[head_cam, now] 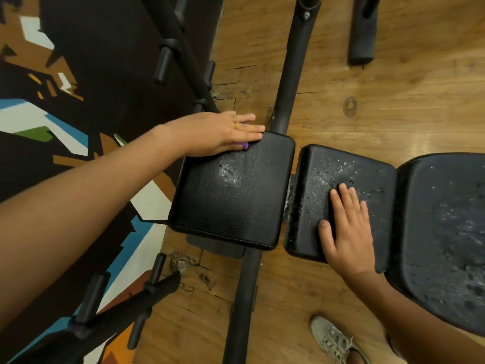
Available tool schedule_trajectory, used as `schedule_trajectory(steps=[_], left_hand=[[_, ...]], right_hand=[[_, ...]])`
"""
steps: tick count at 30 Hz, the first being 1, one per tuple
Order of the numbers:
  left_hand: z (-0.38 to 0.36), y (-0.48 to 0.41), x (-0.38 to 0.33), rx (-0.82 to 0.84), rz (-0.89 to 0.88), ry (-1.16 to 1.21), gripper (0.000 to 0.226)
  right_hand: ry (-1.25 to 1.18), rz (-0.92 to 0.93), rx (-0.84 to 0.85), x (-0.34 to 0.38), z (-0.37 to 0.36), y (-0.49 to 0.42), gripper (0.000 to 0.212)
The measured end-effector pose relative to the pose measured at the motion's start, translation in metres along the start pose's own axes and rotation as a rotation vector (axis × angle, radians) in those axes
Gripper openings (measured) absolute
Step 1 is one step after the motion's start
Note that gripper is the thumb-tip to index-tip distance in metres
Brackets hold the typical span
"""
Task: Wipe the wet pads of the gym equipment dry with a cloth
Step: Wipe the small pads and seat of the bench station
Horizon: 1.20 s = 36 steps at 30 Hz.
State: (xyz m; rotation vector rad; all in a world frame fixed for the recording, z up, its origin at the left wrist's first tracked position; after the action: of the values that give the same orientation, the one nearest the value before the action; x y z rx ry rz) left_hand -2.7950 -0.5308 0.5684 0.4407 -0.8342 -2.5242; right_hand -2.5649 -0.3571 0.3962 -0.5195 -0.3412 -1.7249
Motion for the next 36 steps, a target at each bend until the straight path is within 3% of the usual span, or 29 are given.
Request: schedule_trajectory(steps=[3,8,17,19,23,26,30,33,36], left_hand=[[0.003,0.007,0.005,0.023,-0.041,-0.025,0.059],[0.004,0.04,0.027,-0.09,0.032,0.028,0.057],[0.0,-0.026,-0.022,-0.033,-0.024,0.058,0.049],[-0.005,-0.009,-0.008,-0.045,0.036,0.087,0.05],[-0.008,0.051,0.014,-0.243,0.264,0.186,0.052],[-0.032,0.08,-0.004,-0.366,0.454,0.346,0.057],[-0.064,0.098,-0.032,-0.584,0.625,0.373,0.057],[-0.08,0.109,-0.055,-0.625,0.722,0.392,0.057],[-0.096,0.103,-0.079,-0.588,0.724,0.238,0.06]], right_hand=[[0.001,0.0,-0.007,0.001,0.0,0.0,0.065],[-0.005,0.005,-0.017,0.001,0.0,0.0,0.065],[-0.002,0.01,-0.019,0.0,0.001,0.0,0.065],[-0.003,0.011,-0.022,0.0,0.001,0.001,0.065],[-0.005,0.007,-0.006,0.0,0.0,0.001,0.066],[-0.007,0.003,-0.005,0.0,0.001,0.001,0.066],[-0.006,0.002,0.001,-0.001,0.0,0.001,0.066],[-0.013,-0.002,-0.003,-0.001,0.0,0.001,0.066],[-0.013,0.001,-0.005,-0.001,0.0,0.001,0.066]])
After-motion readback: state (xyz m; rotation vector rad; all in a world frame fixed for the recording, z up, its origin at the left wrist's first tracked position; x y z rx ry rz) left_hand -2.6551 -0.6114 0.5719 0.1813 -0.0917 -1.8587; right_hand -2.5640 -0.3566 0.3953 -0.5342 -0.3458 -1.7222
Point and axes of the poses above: each hand's wrist, its own y-axis away from the middle knuckle, its own z-axis out of the back of the hand, x = y × z, the point moved 6 cm from there along -y, towards the middle knuckle, and after that the axes turned 12 degrees about y, right-handed, at the moved point
